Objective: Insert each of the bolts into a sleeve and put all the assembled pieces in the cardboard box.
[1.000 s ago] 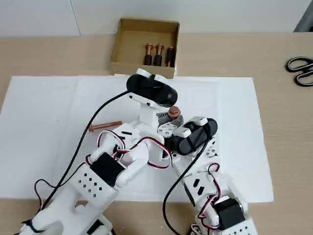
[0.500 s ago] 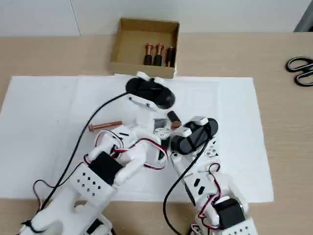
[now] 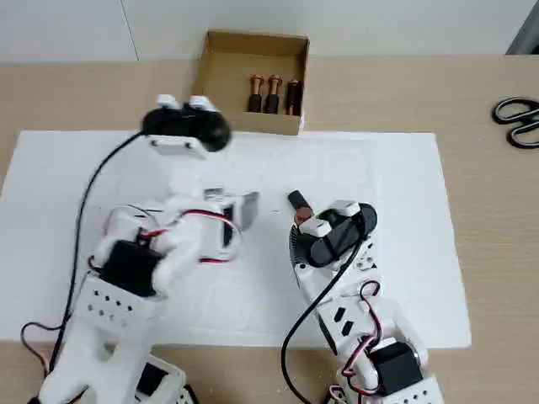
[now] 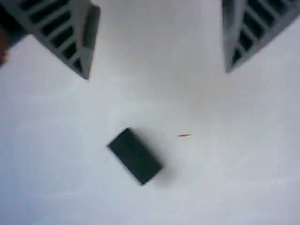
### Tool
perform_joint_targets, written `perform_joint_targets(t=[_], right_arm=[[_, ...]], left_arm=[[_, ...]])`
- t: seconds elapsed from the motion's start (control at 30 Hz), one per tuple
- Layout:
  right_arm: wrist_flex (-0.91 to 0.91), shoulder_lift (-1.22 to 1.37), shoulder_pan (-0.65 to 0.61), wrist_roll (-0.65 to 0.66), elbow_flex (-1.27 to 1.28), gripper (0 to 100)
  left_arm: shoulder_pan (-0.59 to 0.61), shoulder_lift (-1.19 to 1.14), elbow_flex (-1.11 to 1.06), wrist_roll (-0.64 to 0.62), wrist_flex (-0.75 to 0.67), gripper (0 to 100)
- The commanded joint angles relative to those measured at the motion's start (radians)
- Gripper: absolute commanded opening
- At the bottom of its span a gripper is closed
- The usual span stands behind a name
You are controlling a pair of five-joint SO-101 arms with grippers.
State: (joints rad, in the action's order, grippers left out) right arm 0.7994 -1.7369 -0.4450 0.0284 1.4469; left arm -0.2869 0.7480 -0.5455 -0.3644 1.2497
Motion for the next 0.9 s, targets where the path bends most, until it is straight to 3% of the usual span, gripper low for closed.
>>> perform_joint_targets(t=[0.0,0.2,0.47,0.87], right_arm=[[-0.016,-0.007,0.061,-0.005,-0.026,0.4],[-0.016,0.137,0.234,0.000,-0.244,0.4],[-0.047,0.826,0.242,-0.006,-0.878,0.4],[-0.542,1.857,0.240,-0.002,-1.637,0.4]], left_arm=[[0.140,0.021,0.042,0.068,0.063,18],[0.227,0.021,0.041,0.252,0.199,18],[0.227,0.017,0.041,0.370,0.203,17],[0.227,0.020,-0.064,0.390,0.203,17]])
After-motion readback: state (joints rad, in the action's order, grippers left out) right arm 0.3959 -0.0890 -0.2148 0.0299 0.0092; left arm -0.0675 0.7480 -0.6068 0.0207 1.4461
